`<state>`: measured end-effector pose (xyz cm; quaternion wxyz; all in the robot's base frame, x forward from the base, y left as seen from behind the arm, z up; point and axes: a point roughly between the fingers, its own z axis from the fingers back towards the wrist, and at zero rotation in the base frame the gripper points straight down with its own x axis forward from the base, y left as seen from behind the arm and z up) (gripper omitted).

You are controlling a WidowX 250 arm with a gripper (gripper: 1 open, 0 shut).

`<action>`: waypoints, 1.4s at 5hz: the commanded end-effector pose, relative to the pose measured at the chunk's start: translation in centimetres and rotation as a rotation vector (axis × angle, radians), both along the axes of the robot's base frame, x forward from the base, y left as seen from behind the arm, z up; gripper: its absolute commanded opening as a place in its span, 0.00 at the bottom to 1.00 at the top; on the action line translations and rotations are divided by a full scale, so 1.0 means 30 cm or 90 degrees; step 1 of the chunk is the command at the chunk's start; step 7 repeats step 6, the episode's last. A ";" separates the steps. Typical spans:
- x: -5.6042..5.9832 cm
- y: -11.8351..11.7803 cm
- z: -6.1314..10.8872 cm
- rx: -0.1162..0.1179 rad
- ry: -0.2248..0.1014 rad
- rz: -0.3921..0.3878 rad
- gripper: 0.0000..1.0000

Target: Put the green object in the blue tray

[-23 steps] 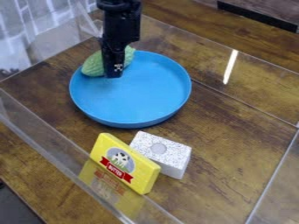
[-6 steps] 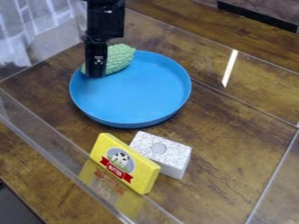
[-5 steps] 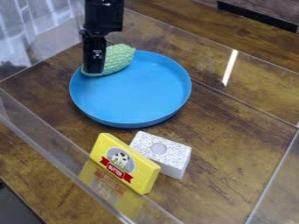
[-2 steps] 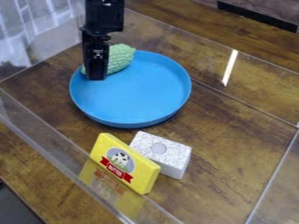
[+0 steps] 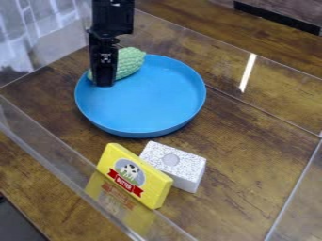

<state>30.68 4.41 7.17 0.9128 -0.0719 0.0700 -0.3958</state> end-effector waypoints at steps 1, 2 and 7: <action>0.018 -0.023 0.056 -0.001 -0.033 -0.014 1.00; 0.015 -0.025 0.051 -0.004 -0.028 -0.015 0.00; -0.012 -0.047 0.046 -0.017 -0.004 -0.021 0.00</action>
